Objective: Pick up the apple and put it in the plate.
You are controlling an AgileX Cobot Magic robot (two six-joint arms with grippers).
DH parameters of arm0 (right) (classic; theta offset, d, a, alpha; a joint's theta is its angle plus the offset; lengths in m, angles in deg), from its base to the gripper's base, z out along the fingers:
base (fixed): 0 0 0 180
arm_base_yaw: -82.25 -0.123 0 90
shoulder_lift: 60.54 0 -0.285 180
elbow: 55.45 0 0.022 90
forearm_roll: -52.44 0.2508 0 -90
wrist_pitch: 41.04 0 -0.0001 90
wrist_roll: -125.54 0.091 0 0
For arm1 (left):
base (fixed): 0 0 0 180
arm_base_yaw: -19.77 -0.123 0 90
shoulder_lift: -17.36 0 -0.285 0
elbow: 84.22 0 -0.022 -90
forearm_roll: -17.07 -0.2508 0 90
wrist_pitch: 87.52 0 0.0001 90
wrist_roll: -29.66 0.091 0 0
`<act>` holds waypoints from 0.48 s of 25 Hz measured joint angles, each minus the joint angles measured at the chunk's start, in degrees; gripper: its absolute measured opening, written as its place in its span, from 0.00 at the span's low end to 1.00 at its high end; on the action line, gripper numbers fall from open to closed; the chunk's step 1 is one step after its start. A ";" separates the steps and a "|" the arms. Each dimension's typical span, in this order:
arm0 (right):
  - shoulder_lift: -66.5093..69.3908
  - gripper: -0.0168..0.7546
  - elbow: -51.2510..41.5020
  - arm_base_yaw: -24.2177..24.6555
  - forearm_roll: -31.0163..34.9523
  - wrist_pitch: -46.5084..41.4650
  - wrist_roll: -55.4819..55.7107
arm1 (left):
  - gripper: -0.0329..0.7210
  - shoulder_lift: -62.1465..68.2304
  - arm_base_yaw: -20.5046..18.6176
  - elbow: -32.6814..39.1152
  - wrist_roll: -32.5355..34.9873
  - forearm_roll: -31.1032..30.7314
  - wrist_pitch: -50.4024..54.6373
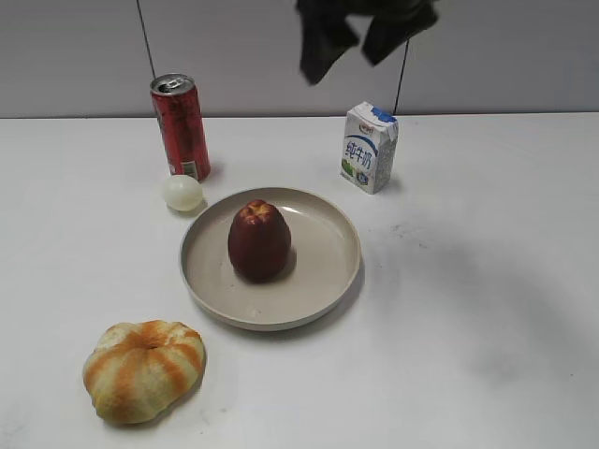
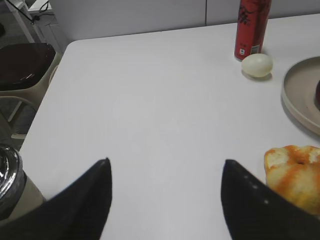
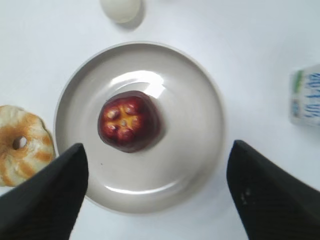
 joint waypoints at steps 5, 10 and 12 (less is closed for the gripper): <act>-11.20 0.87 -3.10 8.74 -2.75 -0.94 1.58 | 0.73 0.00 0.00 0.00 0.00 0.00 0.00; -24.17 0.84 -15.54 15.37 -6.82 -1.24 4.91 | 0.73 0.00 0.00 0.00 0.00 0.00 0.00; -29.50 0.83 -23.16 16.35 -8.05 -1.29 6.51 | 0.73 0.00 0.00 0.00 0.00 0.00 0.00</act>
